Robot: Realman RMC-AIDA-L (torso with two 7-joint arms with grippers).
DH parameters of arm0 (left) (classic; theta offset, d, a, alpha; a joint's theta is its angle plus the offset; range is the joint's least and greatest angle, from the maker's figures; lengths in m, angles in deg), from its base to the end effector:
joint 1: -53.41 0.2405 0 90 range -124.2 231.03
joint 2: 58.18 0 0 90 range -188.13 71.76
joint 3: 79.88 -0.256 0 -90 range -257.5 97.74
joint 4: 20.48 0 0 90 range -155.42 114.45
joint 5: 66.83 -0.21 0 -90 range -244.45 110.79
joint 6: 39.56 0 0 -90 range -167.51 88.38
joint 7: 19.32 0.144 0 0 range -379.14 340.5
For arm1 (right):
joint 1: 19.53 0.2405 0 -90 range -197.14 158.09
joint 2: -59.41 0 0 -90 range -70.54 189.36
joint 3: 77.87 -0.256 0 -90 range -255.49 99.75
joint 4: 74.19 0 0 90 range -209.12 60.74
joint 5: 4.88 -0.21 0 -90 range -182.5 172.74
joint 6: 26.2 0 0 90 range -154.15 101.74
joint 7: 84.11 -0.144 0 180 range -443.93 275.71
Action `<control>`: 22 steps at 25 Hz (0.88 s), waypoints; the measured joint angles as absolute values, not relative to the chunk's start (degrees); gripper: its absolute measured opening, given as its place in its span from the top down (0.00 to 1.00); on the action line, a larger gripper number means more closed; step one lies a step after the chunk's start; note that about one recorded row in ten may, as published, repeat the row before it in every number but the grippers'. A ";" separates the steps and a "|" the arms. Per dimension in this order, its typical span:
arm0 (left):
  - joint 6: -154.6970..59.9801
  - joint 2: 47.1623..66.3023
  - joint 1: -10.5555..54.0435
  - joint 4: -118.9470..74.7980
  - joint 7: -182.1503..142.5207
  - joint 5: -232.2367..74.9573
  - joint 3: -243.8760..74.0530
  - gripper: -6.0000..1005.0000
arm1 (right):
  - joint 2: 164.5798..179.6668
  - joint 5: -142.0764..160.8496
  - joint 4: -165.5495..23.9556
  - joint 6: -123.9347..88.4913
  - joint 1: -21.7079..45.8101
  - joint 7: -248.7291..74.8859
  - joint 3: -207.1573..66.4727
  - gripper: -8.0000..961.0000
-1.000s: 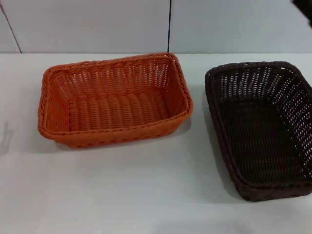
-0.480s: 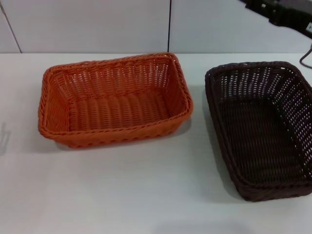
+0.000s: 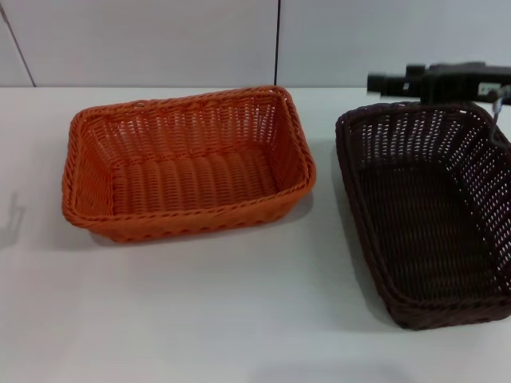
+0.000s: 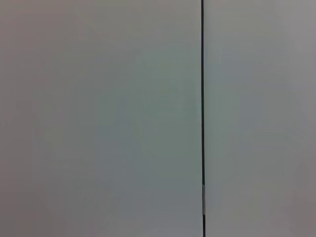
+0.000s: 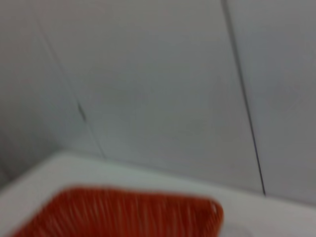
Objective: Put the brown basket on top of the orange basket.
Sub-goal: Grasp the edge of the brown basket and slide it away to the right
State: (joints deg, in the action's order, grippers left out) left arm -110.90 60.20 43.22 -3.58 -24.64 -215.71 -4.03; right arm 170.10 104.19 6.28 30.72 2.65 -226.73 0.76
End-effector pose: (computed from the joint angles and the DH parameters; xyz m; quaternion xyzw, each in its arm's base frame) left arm -0.3801 0.2693 0.0386 -0.5857 -0.2413 -0.2849 0.7194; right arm 0.1668 0.3867 0.0661 -0.8696 0.3537 0.2009 0.2798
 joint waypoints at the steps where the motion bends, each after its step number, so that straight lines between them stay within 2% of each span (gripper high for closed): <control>1: -110.37 60.19 42.52 -3.91 -24.59 -215.72 -4.03 0.23 | 171.42 109.43 7.14 34.81 4.07 -227.90 -1.63 0.15; 2: -110.18 60.19 42.13 -4.20 -24.59 -215.72 -4.03 0.23 | 172.64 113.47 8.03 37.85 5.29 -228.52 -3.72 0.15; 3: -110.18 60.19 42.13 -4.20 -24.59 -215.72 -4.03 0.23 | 175.61 120.95 10.55 44.34 7.70 -228.76 -8.72 0.15; 4: -109.99 60.19 41.76 -4.40 -24.58 -215.72 -4.03 0.23 | 175.61 120.95 10.55 44.34 7.70 -228.76 -8.72 0.15; 5: -109.99 60.19 41.76 -4.40 -24.58 -215.72 -4.03 0.23 | 176.67 123.57 12.09 46.96 8.65 -228.76 -10.88 0.15; 7: -109.99 60.19 41.76 -4.40 -24.58 -215.72 -4.03 0.23 | 177.48 125.94 15.21 50.91 9.44 -228.51 -12.92 0.15; 11: -109.05 60.20 41.00 -4.75 -24.58 -215.71 -4.04 0.23 | 177.52 126.54 22.62 55.15 8.23 -224.51 -13.41 0.15; 13: -108.85 60.21 40.69 -4.91 -24.58 -215.72 -4.03 0.23 | 178.17 126.01 28.27 55.67 5.25 -220.53 -12.73 0.15; 22: -108.81 60.21 40.69 -4.94 -24.59 -215.72 -3.98 0.24 | 178.05 126.27 30.65 59.16 3.37 -220.11 -11.25 0.15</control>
